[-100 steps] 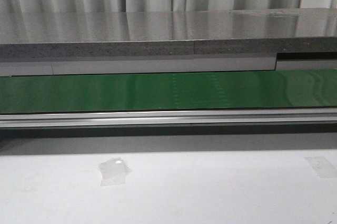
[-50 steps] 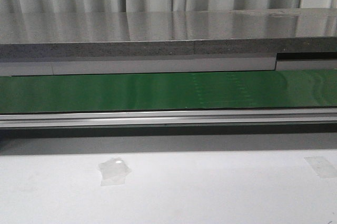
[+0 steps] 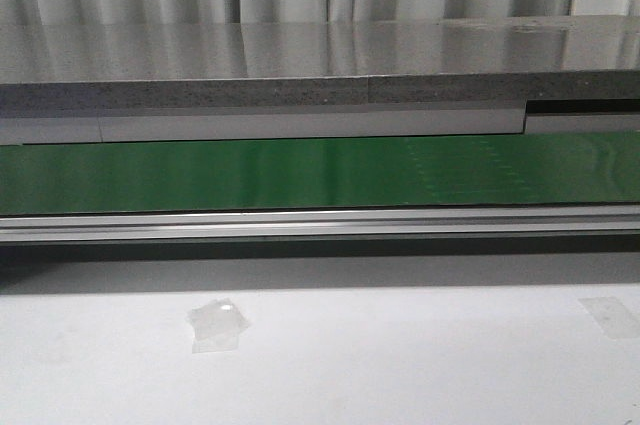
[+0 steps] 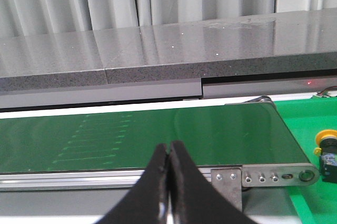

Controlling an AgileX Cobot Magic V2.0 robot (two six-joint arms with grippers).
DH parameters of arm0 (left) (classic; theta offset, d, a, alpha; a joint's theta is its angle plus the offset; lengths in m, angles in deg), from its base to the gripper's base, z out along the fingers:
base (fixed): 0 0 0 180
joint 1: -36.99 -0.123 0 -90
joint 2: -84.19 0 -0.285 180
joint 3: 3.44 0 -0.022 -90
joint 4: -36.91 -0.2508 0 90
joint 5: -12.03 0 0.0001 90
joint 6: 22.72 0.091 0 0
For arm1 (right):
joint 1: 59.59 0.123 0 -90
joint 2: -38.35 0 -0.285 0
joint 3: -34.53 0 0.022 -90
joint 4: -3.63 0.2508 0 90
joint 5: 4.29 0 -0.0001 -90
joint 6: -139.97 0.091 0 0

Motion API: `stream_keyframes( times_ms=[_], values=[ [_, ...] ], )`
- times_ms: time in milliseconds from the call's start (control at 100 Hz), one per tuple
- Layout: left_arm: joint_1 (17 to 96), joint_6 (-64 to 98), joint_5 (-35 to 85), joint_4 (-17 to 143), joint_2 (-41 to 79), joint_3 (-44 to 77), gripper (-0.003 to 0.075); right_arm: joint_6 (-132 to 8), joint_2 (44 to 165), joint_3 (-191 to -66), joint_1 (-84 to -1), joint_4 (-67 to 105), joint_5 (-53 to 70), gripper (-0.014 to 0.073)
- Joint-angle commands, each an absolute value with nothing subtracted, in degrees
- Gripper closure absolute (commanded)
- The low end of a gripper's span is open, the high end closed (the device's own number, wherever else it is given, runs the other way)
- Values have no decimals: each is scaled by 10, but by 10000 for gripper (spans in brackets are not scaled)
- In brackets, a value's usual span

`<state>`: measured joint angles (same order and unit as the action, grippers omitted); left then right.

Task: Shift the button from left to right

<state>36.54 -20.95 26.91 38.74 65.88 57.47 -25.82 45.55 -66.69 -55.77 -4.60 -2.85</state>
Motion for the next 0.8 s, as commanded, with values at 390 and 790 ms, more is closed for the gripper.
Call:
stream_keyframes(
  times_ms=[390, 790],
  values=[
    [371, -313, 128, 305, 784, 728, 740, -260, 444, -676, -557, -54, -71, 694],
    [371, -335, 73, 284, 786, 764, 740, -260, 444, -676, -557, -54, -72, 694]
  ],
)
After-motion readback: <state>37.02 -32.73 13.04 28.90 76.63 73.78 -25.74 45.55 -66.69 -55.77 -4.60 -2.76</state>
